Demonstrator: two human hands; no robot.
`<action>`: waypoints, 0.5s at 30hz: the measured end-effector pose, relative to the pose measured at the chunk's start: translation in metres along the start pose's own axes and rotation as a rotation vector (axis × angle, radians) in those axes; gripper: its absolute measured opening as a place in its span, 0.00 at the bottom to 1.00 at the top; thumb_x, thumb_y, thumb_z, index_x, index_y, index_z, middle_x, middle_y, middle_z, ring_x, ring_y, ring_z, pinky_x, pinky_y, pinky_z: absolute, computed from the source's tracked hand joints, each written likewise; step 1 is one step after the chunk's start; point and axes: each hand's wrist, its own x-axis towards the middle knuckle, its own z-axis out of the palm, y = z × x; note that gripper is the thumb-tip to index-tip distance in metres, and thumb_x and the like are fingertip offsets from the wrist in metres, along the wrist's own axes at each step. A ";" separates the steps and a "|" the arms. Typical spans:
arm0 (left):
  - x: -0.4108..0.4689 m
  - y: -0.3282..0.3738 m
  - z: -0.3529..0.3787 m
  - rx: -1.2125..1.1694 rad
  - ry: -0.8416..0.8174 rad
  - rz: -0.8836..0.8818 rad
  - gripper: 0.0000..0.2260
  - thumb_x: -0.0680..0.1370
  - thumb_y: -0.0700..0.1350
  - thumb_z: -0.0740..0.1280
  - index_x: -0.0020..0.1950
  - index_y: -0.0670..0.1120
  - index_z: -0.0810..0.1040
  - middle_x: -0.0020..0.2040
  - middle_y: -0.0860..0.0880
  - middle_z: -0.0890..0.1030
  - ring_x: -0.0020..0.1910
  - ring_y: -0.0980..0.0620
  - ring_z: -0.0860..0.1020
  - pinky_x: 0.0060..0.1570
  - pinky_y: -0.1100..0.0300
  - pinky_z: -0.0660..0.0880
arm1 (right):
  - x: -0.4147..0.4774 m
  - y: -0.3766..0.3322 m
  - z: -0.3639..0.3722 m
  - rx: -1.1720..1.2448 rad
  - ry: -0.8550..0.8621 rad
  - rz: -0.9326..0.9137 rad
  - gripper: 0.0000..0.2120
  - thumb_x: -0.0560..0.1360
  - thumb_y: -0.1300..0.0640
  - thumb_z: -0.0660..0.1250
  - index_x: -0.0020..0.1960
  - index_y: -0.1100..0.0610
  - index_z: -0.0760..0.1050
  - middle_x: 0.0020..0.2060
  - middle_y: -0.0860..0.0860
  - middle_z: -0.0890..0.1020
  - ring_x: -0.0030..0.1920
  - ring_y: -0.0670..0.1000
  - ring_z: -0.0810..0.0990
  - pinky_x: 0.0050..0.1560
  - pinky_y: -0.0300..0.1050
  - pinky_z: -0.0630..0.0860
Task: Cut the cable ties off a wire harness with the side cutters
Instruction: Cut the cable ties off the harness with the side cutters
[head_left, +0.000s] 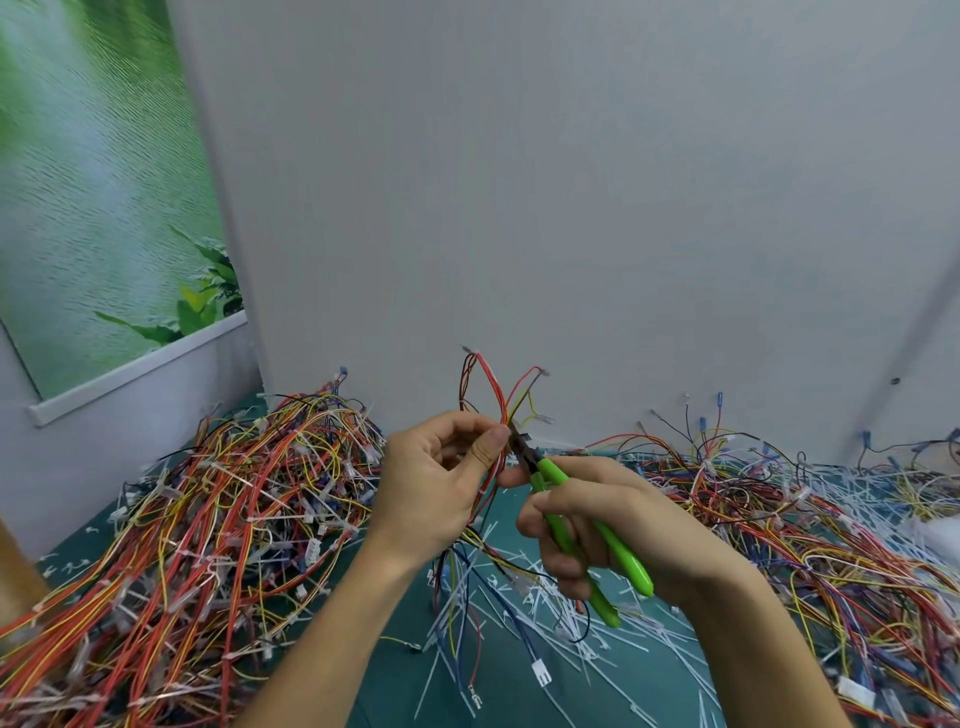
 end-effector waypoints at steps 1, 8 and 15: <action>0.000 -0.001 0.001 0.012 -0.006 0.000 0.02 0.75 0.52 0.73 0.46 0.61 0.84 0.41 0.55 0.86 0.39 0.55 0.85 0.40 0.65 0.80 | 0.000 -0.001 0.000 0.015 -0.001 0.008 0.20 0.73 0.58 0.68 0.63 0.61 0.77 0.39 0.58 0.75 0.29 0.55 0.73 0.29 0.45 0.73; -0.002 -0.006 0.000 0.105 -0.033 0.048 0.04 0.76 0.53 0.73 0.50 0.57 0.84 0.42 0.55 0.86 0.40 0.50 0.84 0.40 0.55 0.82 | 0.001 -0.001 0.001 0.015 0.006 0.024 0.21 0.74 0.56 0.68 0.65 0.63 0.74 0.38 0.57 0.76 0.30 0.55 0.74 0.29 0.47 0.76; 0.001 -0.002 0.006 -0.054 0.019 -0.049 0.04 0.74 0.50 0.72 0.46 0.51 0.83 0.39 0.55 0.86 0.37 0.60 0.82 0.39 0.68 0.77 | 0.006 0.002 0.012 0.011 0.088 -0.032 0.21 0.72 0.58 0.66 0.64 0.64 0.74 0.35 0.54 0.74 0.27 0.50 0.68 0.26 0.40 0.67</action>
